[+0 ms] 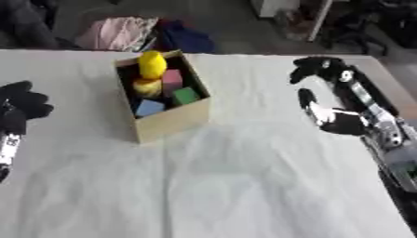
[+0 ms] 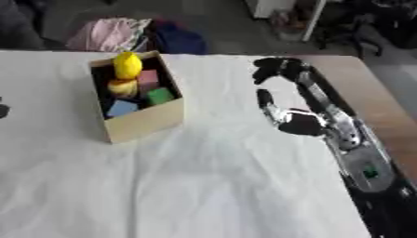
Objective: Pick up objects on the table and place them in the box.
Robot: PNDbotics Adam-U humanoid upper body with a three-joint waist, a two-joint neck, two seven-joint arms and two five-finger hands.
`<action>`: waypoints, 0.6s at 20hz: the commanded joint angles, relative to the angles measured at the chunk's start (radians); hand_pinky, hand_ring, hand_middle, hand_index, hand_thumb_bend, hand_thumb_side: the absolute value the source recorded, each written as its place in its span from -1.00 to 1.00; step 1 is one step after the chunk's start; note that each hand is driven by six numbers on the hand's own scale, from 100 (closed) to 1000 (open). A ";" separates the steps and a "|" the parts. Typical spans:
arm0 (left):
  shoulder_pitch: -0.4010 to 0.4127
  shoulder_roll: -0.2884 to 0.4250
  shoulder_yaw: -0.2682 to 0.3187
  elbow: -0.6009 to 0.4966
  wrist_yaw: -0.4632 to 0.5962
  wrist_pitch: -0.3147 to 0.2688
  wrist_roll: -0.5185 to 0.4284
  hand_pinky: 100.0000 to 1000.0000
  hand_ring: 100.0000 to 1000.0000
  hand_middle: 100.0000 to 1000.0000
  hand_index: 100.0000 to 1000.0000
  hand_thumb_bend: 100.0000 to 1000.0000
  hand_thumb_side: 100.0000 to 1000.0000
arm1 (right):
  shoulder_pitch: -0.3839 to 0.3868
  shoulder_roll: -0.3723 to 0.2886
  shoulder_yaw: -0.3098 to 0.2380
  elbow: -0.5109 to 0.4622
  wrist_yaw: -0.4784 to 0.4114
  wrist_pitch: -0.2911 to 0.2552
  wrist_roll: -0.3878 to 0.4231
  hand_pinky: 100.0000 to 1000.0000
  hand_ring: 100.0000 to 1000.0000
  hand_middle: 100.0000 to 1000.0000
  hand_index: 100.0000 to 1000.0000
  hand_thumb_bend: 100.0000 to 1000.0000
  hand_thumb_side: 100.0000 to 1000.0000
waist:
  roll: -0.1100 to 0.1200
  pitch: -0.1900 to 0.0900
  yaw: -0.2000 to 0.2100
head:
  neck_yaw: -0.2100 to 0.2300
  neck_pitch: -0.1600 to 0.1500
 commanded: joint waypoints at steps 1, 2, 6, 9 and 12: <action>0.003 -0.005 0.008 -0.016 -0.018 0.001 0.002 0.51 0.39 0.32 0.70 -1.00 0.12 | 0.053 0.042 -0.033 -0.068 -0.054 0.044 0.029 0.38 0.15 0.16 0.59 -1.00 -0.24 | 0.018 -0.013 -0.009 | 0.020 0.021; 0.006 -0.010 0.007 -0.013 -0.023 0.000 0.001 0.51 0.40 0.33 0.70 -1.00 0.13 | 0.077 0.060 -0.037 -0.077 -0.062 0.055 0.039 0.37 0.15 0.15 0.58 -1.00 -0.21 | 0.018 -0.012 -0.012 | 0.023 0.026; 0.015 -0.031 0.000 -0.003 -0.039 -0.010 -0.011 0.51 0.41 0.33 0.68 -1.00 0.15 | 0.159 0.126 -0.048 -0.108 -0.083 0.089 0.070 0.36 0.14 0.13 0.58 -1.00 -0.14 | 0.023 -0.003 -0.021 | 0.039 0.046; 0.028 -0.047 -0.005 0.010 -0.049 -0.014 -0.016 0.51 0.41 0.33 0.68 -1.00 0.18 | 0.202 0.151 -0.047 -0.123 -0.092 0.108 0.087 0.36 0.13 0.12 0.58 -1.00 -0.16 | 0.024 -0.005 -0.022 | 0.049 0.069; 0.031 -0.061 -0.008 0.021 -0.052 -0.020 -0.019 0.51 0.41 0.33 0.67 -1.00 0.18 | 0.223 0.156 -0.041 -0.133 -0.099 0.116 0.097 0.36 0.13 0.12 0.58 -1.00 -0.16 | 0.023 -0.006 -0.022 | 0.056 0.083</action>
